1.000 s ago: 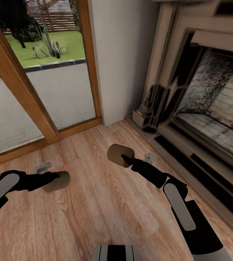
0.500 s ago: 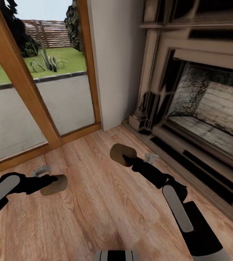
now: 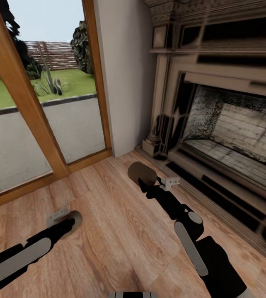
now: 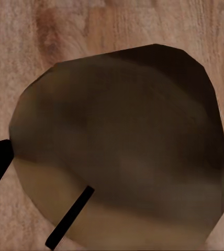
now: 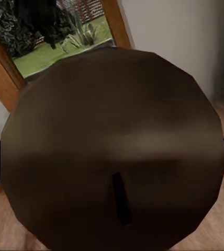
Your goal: Place each of the two pumpkins and all three candles from the living room inside a cabinet in the living room (use any cabinet), then make sure every cabinet is closed, and position the cauldron so it is next to a table in the living room.
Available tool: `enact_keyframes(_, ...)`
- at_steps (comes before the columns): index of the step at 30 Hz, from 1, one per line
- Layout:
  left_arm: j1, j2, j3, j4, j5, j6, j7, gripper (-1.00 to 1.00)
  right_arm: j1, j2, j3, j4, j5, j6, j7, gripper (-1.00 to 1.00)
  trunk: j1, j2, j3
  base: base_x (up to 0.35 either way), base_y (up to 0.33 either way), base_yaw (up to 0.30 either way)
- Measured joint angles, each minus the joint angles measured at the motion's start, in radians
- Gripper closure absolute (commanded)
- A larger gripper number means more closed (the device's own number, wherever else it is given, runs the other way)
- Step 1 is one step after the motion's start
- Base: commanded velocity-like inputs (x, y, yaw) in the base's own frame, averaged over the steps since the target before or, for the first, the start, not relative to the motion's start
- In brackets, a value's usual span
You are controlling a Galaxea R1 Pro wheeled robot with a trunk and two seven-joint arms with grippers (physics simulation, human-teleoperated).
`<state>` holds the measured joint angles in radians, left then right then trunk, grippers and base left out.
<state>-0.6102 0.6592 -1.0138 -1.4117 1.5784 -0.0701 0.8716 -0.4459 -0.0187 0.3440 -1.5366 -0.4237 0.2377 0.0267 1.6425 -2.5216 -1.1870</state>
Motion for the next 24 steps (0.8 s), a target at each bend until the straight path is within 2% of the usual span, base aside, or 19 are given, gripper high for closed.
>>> enact_keyframes(2, 0.000, 0.000, -0.011, 0.000, 0.001, -0.013, 0.011, 1.00, 0.000, 0.013, 0.003, 0.007, 0.006, -0.004, -0.044, 1.00, -0.001, 0.000, 0.008, 0.000, 0.000, -0.001)
enact_keyframes(3, 0.001, -0.007, -0.027, 0.001, 0.004, -0.031, 0.016, 1.00, 0.000, 0.035, 0.004, 0.022, 0.012, -0.011, -0.137, 1.00, -0.001, 0.001, 0.012, 0.000, 0.000, 0.000)
enact_keyframes(6, 0.000, -0.034, -0.053, 0.005, 0.003, -0.090, 0.020, 1.00, 0.000, 0.063, 0.026, 0.049, 0.025, -0.034, -0.340, 1.00, -0.003, 0.001, 0.023, 0.000, 0.000, 0.000)
enact_keyframes(7, 0.001, -0.043, -0.069, 0.012, 0.006, -0.107, 0.020, 1.00, 0.000, 0.070, 0.060, 0.056, 0.059, -0.043, -0.425, 1.00, -0.003, 0.002, 0.027, 0.000, 0.000, 0.000)
enact_keyframes(9, 0.000, -0.055, -0.087, 0.029, 0.005, -0.118, 0.020, 1.00, 0.000, 0.073, 0.095, 0.061, 0.115, -0.051, -0.515, 1.00, -0.004, 0.002, 0.035, 0.000, 0.000, 0.000)
enact_keyframes(10, 0.000, -0.063, -0.093, 0.038, 0.005, -0.121, 0.020, 1.00, 0.000, 0.072, 0.104, 0.062, 0.131, -0.054, -0.543, 1.00, -0.004, 0.002, 0.039, 0.000, 0.000, 0.000)
enact_keyframes(12, 0.000, -0.079, -0.101, 0.051, 0.004, -0.124, 0.021, 1.00, 0.002, 0.065, 0.114, 0.060, 0.146, -0.058, -0.572, 1.00, -0.005, 0.003, 0.047, 0.000, 0.000, 0.000)
enact_keyframes(16, 0.000, -0.088, -0.135, 0.057, 0.004, -0.127, 0.022, 1.00, 0.030, 0.057, 0.130, 0.058, 0.152, -0.080, -0.585, 1.00, -0.007, 0.004, 0.062, 0.000, 0.000, 0.000)
enact_keyframes(18, 0.000, -0.089, -0.153, 0.059, 0.004, -0.128, 0.029, 1.00, 0.043, 0.056, 0.150, 0.057, 0.154, -0.100, -0.588, 1.00, -0.008, 0.004, 0.070, 0.000, 0.000, 0.000)
enact_keyframes(20, 0.000, -0.091, -0.168, 0.060, 0.005, -0.129, 0.055, 1.00, 0.053, 0.055, 0.190, 0.056, 0.158, -0.119, -0.593, 1.00, -0.009, 0.005, 0.077, 0.000, 0.000, 0.000)
enact_keyframes(24, 0.000, -0.096, -0.184, 0.062, 0.006, -0.128, 0.084, 1.00, 0.057, 0.054, 0.222, 0.057, 0.165, -0.128, -0.597, 1.00, -0.011, 0.006, 0.093, 0.000, 0.000, 0.000)
